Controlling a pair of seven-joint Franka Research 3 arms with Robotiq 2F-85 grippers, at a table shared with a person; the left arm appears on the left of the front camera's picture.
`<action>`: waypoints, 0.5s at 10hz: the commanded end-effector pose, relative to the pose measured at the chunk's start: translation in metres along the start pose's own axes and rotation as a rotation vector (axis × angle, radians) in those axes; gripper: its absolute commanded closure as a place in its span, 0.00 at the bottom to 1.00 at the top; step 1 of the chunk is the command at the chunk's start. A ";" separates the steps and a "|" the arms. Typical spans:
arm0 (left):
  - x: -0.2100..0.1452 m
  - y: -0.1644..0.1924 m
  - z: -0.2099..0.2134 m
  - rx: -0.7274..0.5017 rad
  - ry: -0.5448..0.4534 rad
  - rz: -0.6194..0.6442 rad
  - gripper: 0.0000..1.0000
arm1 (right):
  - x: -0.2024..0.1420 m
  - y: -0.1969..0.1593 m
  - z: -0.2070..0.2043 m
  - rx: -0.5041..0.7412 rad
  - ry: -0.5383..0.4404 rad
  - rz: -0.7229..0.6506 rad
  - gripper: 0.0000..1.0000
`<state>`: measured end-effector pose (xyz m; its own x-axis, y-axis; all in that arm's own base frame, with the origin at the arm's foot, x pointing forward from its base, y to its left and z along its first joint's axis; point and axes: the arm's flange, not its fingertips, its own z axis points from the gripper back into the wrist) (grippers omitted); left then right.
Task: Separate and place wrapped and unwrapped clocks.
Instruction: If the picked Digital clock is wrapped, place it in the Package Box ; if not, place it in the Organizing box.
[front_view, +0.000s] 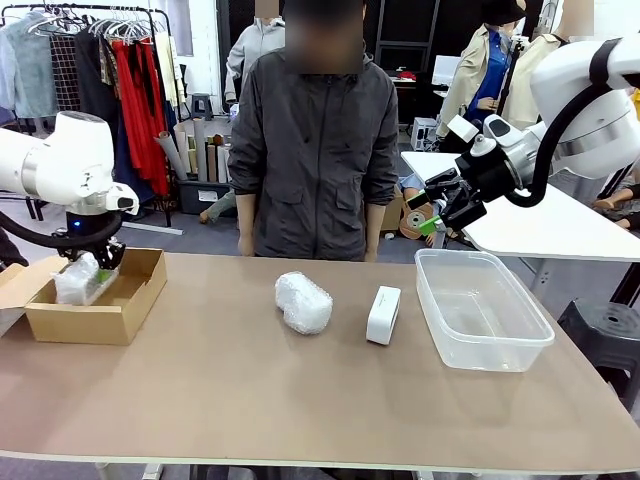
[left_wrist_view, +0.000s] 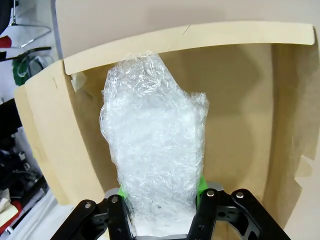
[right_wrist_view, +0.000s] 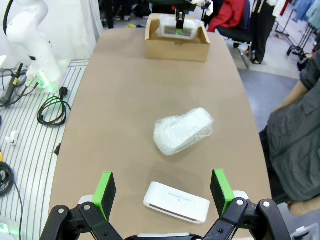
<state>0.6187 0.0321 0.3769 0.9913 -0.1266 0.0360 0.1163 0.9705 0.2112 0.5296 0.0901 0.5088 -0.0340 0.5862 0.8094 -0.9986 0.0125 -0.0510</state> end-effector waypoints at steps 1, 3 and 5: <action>-0.003 -0.003 -0.005 0.071 0.008 0.031 1.00 | 0.001 0.001 0.001 0.005 0.005 0.006 0.00; -0.004 -0.007 -0.013 0.088 0.025 0.027 1.00 | 0.001 0.001 0.001 0.005 0.005 0.006 0.00; -0.003 -0.006 -0.020 0.090 0.042 0.023 0.92 | 0.001 0.001 0.001 0.005 0.005 0.006 0.00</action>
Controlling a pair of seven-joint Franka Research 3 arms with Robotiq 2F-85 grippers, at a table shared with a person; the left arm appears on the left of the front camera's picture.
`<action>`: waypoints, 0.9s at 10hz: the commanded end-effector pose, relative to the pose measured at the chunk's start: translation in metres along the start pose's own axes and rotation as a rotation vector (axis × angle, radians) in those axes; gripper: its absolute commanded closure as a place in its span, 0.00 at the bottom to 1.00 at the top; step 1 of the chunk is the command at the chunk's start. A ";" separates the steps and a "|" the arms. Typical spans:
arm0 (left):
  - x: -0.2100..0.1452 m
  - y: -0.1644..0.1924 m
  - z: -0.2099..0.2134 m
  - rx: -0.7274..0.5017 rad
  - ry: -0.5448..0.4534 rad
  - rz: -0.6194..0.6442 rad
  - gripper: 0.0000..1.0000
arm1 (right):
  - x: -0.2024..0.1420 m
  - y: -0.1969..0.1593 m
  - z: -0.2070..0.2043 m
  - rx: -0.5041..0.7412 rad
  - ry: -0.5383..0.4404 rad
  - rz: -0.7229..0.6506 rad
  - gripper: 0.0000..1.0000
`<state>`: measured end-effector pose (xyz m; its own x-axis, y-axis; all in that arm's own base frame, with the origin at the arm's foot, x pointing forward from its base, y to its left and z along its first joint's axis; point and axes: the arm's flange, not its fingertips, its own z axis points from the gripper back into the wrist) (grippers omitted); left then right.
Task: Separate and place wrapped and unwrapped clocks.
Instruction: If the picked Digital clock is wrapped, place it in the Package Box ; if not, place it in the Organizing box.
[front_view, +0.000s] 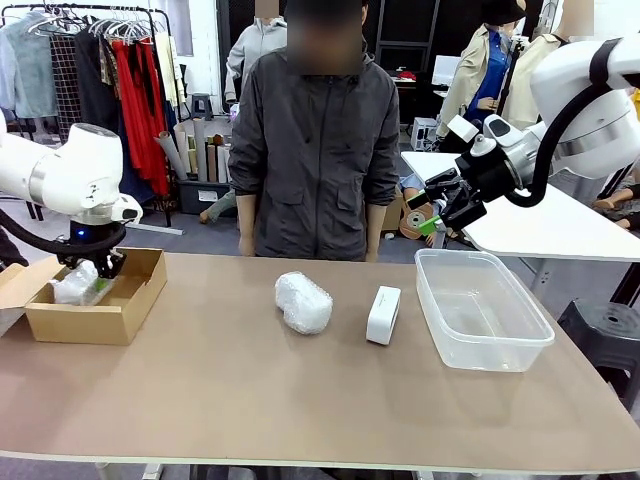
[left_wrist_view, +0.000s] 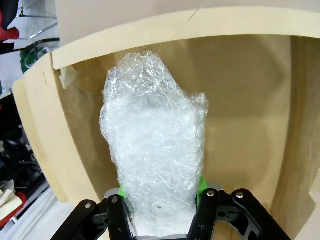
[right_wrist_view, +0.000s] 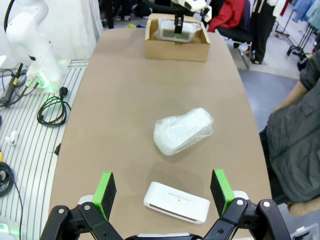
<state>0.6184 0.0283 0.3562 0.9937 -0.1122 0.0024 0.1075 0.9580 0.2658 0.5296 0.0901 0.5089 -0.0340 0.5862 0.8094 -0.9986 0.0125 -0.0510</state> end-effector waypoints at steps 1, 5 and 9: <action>-0.002 0.003 -0.002 0.032 0.015 0.015 0.72 | 0.001 0.001 0.001 0.005 0.005 0.006 0.00; -0.001 0.009 0.008 0.017 0.001 0.037 0.00 | 0.001 0.001 0.001 0.005 0.005 0.006 0.00; -0.005 0.027 0.039 -0.020 -0.041 0.063 0.00 | 0.001 0.001 0.001 0.005 0.005 0.006 0.00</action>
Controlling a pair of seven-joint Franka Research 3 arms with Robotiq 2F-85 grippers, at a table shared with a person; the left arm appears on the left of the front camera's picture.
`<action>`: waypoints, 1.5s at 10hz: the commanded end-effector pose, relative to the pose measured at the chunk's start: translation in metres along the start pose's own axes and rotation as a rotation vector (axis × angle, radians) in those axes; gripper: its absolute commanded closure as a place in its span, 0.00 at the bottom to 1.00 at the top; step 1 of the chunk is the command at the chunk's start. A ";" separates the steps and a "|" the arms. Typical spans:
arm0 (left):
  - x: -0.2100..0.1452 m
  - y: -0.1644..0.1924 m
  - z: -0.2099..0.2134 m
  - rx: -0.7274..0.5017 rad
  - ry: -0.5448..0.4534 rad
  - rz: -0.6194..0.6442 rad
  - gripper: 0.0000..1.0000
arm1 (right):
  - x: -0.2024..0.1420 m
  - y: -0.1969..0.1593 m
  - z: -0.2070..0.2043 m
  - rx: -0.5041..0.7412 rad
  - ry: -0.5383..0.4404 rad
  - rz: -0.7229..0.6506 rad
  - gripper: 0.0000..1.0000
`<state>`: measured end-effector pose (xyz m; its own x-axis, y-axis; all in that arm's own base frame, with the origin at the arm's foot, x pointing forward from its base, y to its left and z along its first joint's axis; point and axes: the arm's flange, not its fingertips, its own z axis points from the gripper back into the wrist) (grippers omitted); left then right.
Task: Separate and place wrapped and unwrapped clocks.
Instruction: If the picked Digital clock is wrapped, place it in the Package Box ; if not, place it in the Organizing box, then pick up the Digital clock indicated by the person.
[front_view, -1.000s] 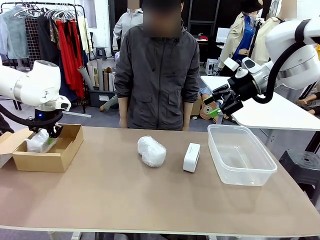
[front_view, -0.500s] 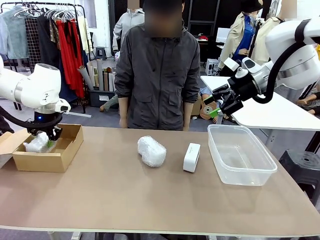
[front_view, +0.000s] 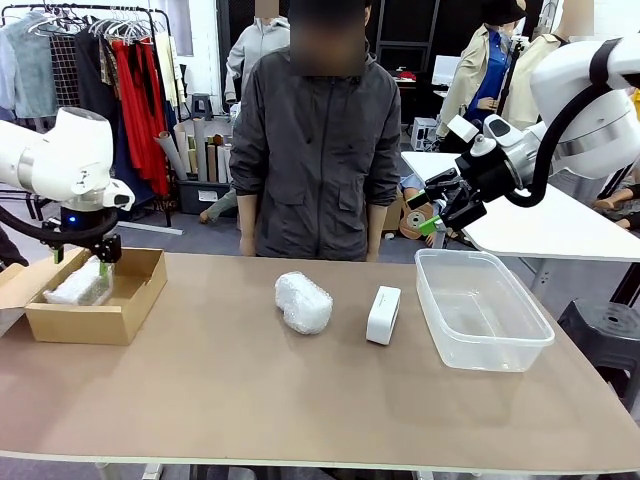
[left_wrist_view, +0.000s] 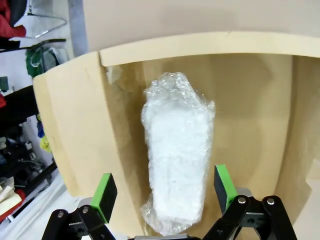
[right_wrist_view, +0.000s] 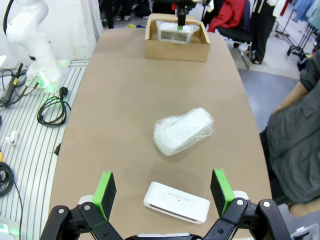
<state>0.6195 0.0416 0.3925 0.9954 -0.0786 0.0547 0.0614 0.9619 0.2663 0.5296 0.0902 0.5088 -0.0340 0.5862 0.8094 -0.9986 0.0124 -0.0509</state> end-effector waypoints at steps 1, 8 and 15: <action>-0.005 0.009 0.018 -0.066 0.006 0.009 0.00 | 0.001 0.001 0.001 0.005 0.005 0.006 0.00; -0.011 0.015 0.045 -0.225 -0.008 -0.035 0.00 | 0.001 0.001 0.001 0.005 0.005 0.006 0.00; -0.011 0.015 0.045 -0.225 -0.008 -0.035 0.00 | 0.001 0.001 0.001 0.005 0.005 0.006 0.00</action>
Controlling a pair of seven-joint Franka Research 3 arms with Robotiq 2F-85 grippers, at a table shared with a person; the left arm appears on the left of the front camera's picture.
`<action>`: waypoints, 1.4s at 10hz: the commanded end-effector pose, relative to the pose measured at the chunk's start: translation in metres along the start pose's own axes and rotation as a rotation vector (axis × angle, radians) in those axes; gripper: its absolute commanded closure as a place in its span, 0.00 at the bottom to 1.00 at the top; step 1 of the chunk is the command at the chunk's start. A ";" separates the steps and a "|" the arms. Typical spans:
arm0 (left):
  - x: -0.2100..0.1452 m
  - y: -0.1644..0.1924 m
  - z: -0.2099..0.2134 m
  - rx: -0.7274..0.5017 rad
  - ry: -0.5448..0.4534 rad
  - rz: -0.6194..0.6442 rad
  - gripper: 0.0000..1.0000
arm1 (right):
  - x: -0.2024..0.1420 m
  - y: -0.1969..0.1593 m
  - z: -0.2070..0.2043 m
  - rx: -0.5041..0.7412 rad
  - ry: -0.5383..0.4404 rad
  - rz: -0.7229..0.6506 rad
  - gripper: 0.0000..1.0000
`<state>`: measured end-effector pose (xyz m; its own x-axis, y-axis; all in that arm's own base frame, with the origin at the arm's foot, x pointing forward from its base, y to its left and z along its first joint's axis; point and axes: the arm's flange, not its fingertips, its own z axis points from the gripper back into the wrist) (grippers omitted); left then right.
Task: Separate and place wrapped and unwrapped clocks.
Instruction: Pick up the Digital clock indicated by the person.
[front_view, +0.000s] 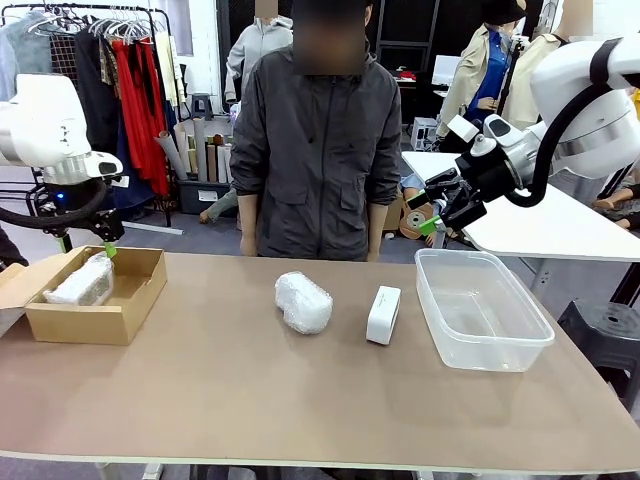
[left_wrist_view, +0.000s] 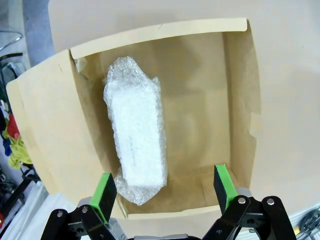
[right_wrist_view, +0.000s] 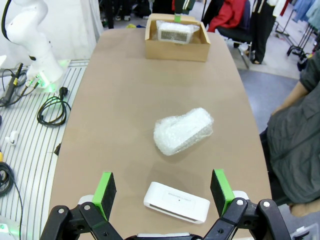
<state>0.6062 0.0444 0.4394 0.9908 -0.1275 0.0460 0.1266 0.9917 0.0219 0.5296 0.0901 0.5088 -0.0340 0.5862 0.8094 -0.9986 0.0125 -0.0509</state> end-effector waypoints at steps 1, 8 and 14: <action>0.000 0.000 0.000 0.000 0.000 0.000 0.00 | 0.001 0.001 0.001 0.005 0.005 0.006 0.00; -0.027 -0.030 0.066 -0.449 -0.333 -0.707 0.00 | 0.001 0.001 0.001 0.005 0.005 0.006 0.00; -0.063 -0.028 0.144 -0.470 -0.975 -1.031 0.00 | 0.001 0.001 0.001 0.005 0.005 0.006 0.00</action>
<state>0.5472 0.0220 0.5947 0.1431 -0.5850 0.7983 0.9226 0.3708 0.1063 0.5297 0.0901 0.5086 -0.0336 0.5862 0.8094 -0.9986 0.0125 -0.0505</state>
